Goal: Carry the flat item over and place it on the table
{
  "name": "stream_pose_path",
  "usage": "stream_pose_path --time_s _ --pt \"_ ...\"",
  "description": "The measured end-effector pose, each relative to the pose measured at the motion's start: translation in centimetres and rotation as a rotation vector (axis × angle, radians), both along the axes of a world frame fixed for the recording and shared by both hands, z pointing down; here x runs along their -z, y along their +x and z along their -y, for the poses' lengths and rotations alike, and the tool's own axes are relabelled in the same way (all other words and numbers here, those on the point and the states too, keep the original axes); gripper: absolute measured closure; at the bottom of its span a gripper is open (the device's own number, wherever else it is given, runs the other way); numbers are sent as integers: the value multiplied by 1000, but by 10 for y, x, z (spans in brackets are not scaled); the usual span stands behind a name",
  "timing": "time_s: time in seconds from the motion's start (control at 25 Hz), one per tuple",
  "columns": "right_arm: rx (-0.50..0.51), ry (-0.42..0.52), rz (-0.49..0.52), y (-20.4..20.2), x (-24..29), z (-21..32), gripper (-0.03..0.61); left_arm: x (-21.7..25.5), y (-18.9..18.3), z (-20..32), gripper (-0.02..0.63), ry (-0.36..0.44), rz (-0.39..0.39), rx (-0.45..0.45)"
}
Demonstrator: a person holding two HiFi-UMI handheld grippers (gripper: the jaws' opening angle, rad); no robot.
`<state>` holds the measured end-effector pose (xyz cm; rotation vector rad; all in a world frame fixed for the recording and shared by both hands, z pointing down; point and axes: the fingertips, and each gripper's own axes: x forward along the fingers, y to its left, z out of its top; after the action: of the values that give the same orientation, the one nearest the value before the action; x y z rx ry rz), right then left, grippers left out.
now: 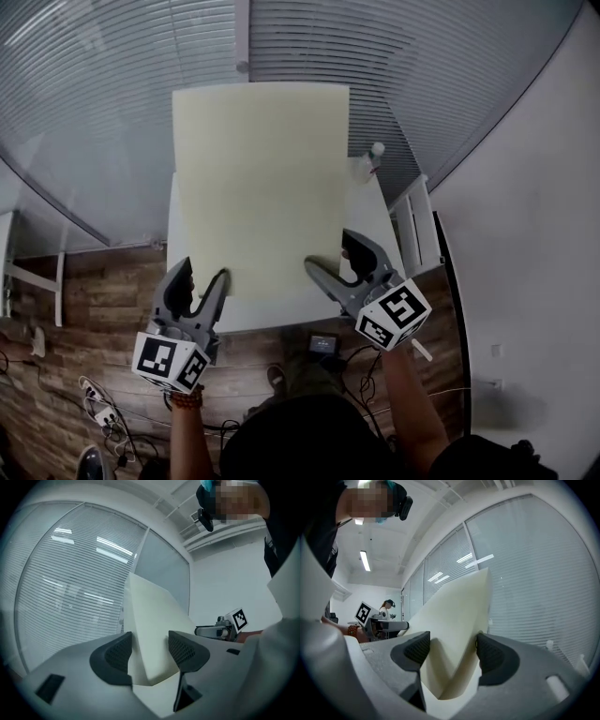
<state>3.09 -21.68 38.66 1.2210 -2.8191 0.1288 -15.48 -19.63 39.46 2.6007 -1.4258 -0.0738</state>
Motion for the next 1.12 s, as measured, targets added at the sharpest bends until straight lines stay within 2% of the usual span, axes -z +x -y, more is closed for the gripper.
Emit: stream_pose_path --time_s 0.2,0.56,0.88,1.12 --pt "1 -120 3 1 -44 -6 270 -41 2 -7 368 -99 7 -5" --pt "3 -299 -13 10 -112 -15 270 -112 11 -17 368 -271 -26 -7" --pt "16 -389 -16 8 -147 -11 270 -146 9 -14 368 -360 -24 -16" --pt "14 -420 -9 9 -158 -3 270 -155 11 -5 368 -377 -19 -20"
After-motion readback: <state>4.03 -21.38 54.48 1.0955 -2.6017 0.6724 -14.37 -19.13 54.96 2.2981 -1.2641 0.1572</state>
